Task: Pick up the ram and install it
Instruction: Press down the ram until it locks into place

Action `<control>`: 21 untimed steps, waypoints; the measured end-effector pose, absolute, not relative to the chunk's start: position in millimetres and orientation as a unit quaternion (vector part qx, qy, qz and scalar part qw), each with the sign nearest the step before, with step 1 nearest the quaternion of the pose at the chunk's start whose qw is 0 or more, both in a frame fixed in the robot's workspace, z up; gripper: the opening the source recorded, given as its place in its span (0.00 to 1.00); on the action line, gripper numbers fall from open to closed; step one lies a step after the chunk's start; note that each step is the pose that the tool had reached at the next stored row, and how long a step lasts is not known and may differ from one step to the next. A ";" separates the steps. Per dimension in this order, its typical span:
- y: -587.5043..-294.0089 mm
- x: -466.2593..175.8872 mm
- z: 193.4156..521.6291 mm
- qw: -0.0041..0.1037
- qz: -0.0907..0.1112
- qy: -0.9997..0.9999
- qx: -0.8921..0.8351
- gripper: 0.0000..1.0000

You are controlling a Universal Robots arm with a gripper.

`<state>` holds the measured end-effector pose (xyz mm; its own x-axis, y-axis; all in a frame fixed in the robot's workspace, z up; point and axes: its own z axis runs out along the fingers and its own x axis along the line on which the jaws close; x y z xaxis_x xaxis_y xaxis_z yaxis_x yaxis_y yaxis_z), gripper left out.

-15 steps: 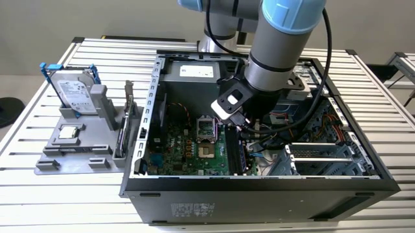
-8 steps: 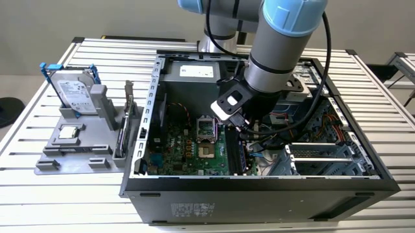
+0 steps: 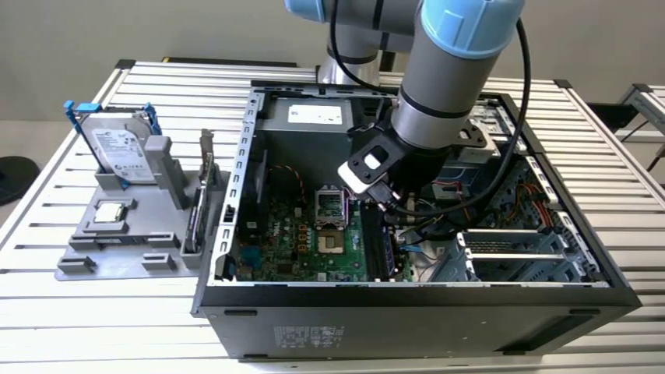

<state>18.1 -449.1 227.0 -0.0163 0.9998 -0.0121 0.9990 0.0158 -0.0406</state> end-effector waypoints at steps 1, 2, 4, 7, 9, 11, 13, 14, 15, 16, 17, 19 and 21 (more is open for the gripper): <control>-449.1 18.4 227.0 0.010 0.018 -0.713 -0.701 0.00; -449.0 18.7 227.0 0.010 0.018 -0.713 -0.701 0.00; -449.0 19.1 226.9 0.010 0.018 -0.713 -0.701 0.00; -449.1 19.9 226.0 0.010 0.018 -0.713 -0.701 0.00; -449.1 20.4 224.3 0.010 0.018 -0.713 -0.701 0.00; -449.2 21.0 223.0 0.009 0.018 -0.713 -0.701 0.00; -449.2 21.0 222.2 0.009 0.018 -0.713 -0.701 0.00; -449.2 21.1 221.9 0.010 0.018 -0.713 -0.701 0.00; -449.1 21.1 221.7 0.010 0.018 -0.713 -0.701 0.00; -449.1 21.2 221.6 0.010 0.018 -0.713 -0.701 0.00; -449.1 21.1 221.6 0.010 0.018 -0.713 -0.701 0.00; -449.1 21.1 221.4 0.010 0.018 -0.713 -0.701 0.00; -449.1 21.1 221.3 0.010 0.018 -0.713 -0.701 0.00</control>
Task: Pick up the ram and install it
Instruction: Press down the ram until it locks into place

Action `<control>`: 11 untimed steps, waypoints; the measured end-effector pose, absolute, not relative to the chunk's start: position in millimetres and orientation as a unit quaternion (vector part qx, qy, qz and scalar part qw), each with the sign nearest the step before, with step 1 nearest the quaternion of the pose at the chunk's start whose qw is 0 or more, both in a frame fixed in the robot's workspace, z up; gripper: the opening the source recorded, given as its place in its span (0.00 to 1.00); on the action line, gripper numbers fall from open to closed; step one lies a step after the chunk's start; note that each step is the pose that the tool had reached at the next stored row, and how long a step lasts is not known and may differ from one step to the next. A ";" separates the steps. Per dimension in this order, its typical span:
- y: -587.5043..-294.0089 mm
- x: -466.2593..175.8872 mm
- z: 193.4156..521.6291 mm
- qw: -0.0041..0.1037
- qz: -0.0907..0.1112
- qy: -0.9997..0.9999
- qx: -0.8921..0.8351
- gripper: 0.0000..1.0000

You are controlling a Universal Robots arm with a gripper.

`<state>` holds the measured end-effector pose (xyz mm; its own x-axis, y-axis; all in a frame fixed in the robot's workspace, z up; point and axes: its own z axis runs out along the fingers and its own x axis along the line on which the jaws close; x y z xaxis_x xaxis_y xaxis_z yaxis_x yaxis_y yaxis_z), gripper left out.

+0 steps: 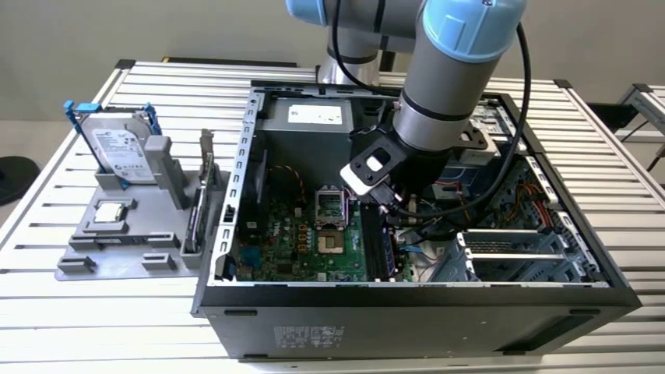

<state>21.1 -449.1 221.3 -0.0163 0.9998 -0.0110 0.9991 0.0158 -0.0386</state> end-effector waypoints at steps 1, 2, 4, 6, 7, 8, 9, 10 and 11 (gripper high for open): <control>-449.1 21.1 221.3 0.010 0.018 -0.713 -0.701 0.00; -449.1 21.1 221.2 0.010 0.018 -0.713 -0.701 0.00; -449.1 21.1 221.2 0.010 0.018 -0.713 -0.701 0.00; -449.1 21.2 221.2 0.010 0.018 -0.713 -0.701 0.00; -449.1 21.2 221.2 0.010 0.018 -0.713 -0.701 0.00; -449.1 21.2 221.1 0.010 0.018 -0.713 -0.701 0.00; -449.1 21.1 221.1 0.010 0.018 -0.713 -0.701 0.00; -449.1 21.1 221.1 0.010 0.018 -0.713 -0.701 0.00; -449.1 21.1 221.1 0.010 0.018 -0.713 -0.701 0.00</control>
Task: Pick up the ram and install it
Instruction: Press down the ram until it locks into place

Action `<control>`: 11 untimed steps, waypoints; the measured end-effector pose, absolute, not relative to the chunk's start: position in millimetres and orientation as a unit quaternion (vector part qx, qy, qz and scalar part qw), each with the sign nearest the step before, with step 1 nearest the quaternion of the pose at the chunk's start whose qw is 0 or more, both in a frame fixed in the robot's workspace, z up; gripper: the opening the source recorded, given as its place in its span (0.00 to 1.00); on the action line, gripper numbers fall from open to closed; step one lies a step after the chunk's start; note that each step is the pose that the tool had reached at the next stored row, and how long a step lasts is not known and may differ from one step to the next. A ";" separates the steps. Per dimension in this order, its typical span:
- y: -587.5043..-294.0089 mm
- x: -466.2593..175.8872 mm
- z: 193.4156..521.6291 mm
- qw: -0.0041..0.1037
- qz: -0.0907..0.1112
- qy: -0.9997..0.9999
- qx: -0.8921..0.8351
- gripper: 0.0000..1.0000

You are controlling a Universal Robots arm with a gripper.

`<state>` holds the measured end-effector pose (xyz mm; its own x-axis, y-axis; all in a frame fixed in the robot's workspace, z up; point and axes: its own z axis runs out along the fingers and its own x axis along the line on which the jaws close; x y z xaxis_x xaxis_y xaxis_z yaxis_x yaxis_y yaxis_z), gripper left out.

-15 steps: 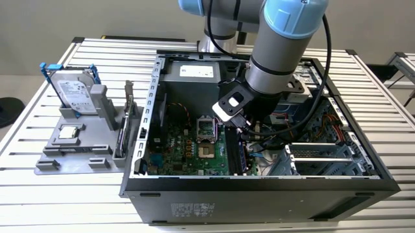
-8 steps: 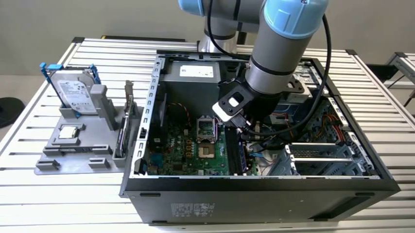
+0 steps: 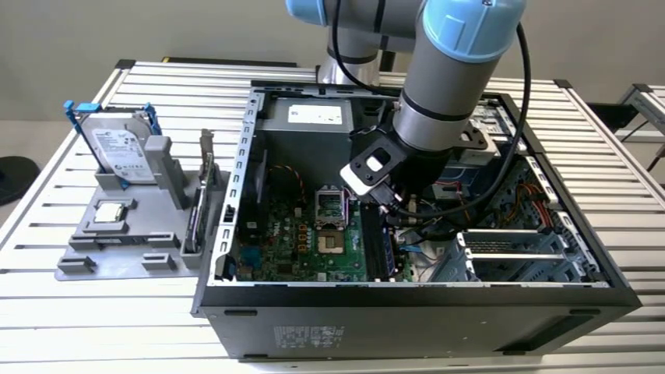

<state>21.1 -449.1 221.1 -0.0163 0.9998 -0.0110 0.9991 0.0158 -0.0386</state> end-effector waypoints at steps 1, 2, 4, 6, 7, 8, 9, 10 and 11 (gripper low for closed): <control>-449.1 21.1 221.0 0.010 0.018 -0.713 -0.701 0.00; -449.1 21.1 220.9 0.010 0.018 -0.713 -0.701 0.00; -449.1 21.1 220.7 0.010 0.018 -0.713 -0.701 0.00; -449.1 21.1 220.3 0.010 0.018 -0.713 -0.701 0.00; -449.1 21.1 220.1 0.010 0.018 -0.713 -0.701 0.00; -449.1 21.1 219.8 0.010 0.018 -0.713 -0.701 0.00; -449.1 21.1 219.7 0.010 0.018 -0.713 -0.701 0.00; -449.1 21.1 219.6 0.010 0.018 -0.713 -0.701 0.00; -449.1 21.1 219.5 0.010 0.018 -0.713 -0.701 0.00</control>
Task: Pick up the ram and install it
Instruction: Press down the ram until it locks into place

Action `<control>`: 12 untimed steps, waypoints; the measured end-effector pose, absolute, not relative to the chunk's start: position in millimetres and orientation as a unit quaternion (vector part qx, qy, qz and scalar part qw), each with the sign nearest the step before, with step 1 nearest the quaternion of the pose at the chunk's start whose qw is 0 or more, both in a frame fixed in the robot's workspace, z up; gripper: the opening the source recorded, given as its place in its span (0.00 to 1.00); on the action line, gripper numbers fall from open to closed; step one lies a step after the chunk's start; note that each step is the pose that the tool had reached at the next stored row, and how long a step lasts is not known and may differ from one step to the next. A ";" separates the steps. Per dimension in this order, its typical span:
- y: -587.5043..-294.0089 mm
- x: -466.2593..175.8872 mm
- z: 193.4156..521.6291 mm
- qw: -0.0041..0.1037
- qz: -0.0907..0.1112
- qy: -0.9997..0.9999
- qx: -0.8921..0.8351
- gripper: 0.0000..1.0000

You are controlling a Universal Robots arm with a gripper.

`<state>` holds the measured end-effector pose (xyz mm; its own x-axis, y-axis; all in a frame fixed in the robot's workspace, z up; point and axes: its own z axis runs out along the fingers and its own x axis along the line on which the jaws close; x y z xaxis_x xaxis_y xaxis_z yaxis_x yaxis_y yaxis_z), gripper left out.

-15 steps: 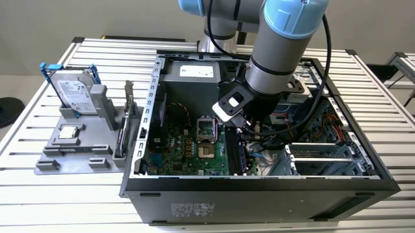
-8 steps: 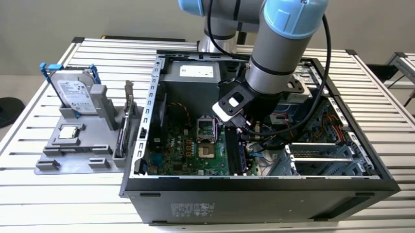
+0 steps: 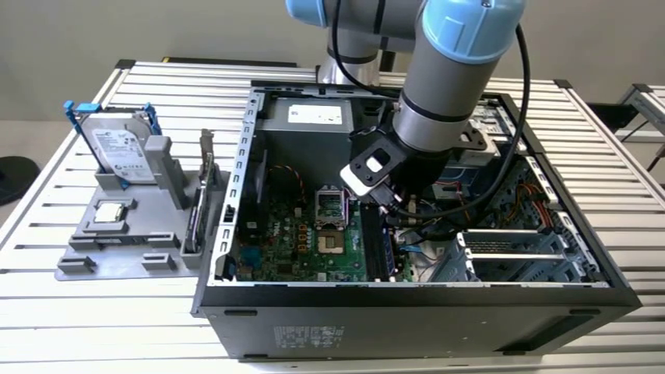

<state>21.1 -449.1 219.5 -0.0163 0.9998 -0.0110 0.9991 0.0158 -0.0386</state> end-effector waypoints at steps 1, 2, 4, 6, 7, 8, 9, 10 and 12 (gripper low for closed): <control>-449.1 21.1 219.4 0.010 0.018 -0.713 -0.701 0.00; -449.1 21.1 219.4 0.010 0.018 -0.713 -0.701 0.00; -449.1 21.1 219.1 0.010 0.018 -0.713 -0.701 0.00; -449.1 21.1 218.8 0.010 0.018 -0.713 -0.701 0.00; -449.1 21.1 218.7 0.010 0.018 -0.713 -0.701 0.00; -449.1 21.1 218.8 0.010 0.018 -0.713 -0.701 0.00; -449.1 21.1 218.7 0.010 0.018 -0.713 -0.701 0.00; -449.1 21.1 218.7 0.010 0.018 -0.713 -0.701 0.00; -449.1 21.1 218.6 0.010 0.018 -0.713 -0.701 0.00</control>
<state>21.1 -449.1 218.6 -0.0162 0.9998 -0.0110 0.9991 0.0158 -0.0386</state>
